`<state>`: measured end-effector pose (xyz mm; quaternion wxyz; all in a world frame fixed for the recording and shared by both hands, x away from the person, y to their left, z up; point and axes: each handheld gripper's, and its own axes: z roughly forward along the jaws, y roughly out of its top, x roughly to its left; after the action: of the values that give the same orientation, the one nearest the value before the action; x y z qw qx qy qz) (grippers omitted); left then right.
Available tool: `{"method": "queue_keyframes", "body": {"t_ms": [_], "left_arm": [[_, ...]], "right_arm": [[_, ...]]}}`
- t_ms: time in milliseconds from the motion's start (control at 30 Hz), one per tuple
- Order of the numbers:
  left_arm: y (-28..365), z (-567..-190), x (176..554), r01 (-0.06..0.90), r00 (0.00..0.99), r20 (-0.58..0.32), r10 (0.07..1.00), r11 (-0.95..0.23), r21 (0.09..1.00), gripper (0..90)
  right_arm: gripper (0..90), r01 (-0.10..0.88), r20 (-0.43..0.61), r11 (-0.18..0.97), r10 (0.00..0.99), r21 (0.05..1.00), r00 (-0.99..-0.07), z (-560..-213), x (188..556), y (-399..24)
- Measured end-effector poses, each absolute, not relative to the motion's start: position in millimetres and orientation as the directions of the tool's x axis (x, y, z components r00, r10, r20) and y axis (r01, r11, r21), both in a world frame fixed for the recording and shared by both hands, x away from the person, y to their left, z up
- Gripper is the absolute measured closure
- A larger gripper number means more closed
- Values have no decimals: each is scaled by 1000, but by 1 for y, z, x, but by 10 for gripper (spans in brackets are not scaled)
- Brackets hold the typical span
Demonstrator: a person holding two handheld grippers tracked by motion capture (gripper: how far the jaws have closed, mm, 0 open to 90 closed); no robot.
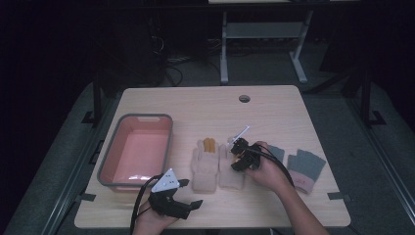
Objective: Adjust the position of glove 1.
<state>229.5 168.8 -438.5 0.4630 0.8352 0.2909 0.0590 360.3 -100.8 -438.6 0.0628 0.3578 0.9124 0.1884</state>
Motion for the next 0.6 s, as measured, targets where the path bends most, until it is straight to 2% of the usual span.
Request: {"method": "queue_keyframes", "body": {"t_ms": [600], "left_arm": [[169,-440,230,441,822,-183,540,-399,804,161]], "right_arm": [[597,631,41,659,678,410,-734,-425,354,-110]]}}
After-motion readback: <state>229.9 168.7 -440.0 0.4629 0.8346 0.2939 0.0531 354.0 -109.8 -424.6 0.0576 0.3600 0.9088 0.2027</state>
